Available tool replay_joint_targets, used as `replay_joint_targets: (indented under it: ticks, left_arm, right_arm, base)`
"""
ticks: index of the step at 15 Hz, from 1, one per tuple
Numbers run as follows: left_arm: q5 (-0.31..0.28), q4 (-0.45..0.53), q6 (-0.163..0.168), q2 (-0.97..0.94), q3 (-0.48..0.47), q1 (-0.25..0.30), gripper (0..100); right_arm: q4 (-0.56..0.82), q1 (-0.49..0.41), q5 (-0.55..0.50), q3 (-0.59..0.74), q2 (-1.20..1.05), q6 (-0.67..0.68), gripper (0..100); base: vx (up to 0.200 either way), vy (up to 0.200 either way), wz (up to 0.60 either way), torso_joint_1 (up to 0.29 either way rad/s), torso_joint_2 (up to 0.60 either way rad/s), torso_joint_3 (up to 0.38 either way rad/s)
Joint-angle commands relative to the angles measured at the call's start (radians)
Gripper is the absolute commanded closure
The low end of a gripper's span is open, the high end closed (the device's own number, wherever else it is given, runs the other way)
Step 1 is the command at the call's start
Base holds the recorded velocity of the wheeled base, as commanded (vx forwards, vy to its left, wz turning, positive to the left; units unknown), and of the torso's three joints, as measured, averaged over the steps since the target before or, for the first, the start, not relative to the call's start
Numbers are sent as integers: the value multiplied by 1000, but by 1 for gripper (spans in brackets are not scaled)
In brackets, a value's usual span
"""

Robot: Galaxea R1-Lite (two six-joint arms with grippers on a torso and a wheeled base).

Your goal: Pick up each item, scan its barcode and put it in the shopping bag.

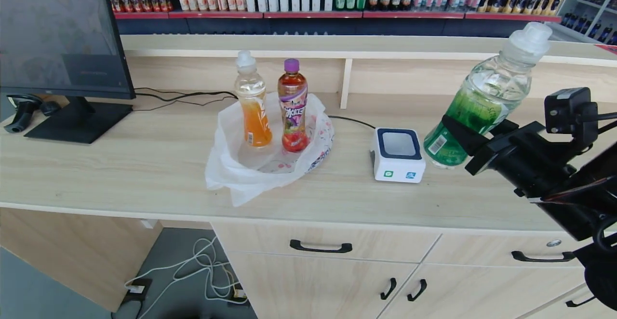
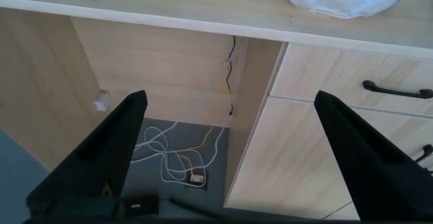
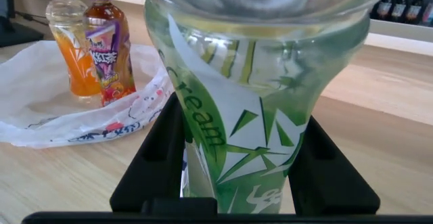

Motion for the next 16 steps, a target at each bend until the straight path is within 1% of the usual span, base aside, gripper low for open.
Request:
replay_joint_targets:
  ticks: [1,2,4,6,8,9,10,15,16]
  left_arm:
    - [0,0,0,0,0,0,0]
    - [0,0,0,0,0,0,0]
    - [0,0,0,0,0,0,0]
    - [0,0,0,0,0,0,0]
    - [0,-2,0,0,0,0,0]
    - [0,0,0,0,0,0,0]
    - [0,-2,0,0,0,0,0]
    - [0,-2,1,0,0,0,0]
    - [0,-2,1,0,0,0,0]
  right_arm:
    - [-3,4,3,9,5,-32,100]
    - [-3,4,5,4,7,-56,100]
    - [-3,39,3,-66,35,-139,100]
    - [-3,41,5,-132,71,-233,100]
    - [-3,55,5,-131,85,-279,100]
    - [-3,92,2,-114,93,-289,100]
    - [-3,104,2,-97,107,-309,100]
    - [-3,95,2,-114,120,-500,100]
    - [-3,95,2,-123,119,-521,100]
  base:
    - [0,0,0,0,0,0]
    - [0,0,0,0,0,0]
    - [0,0,0,0,0,0]
    - [0,0,0,0,0,0]
    - [0,0,0,0,0,0]
    - [0,0,0,0,0,0]
    - [0,0,0,0,0,0]
    - [0,0,0,0,0,0]
    - [0,0,0,0,0,0]
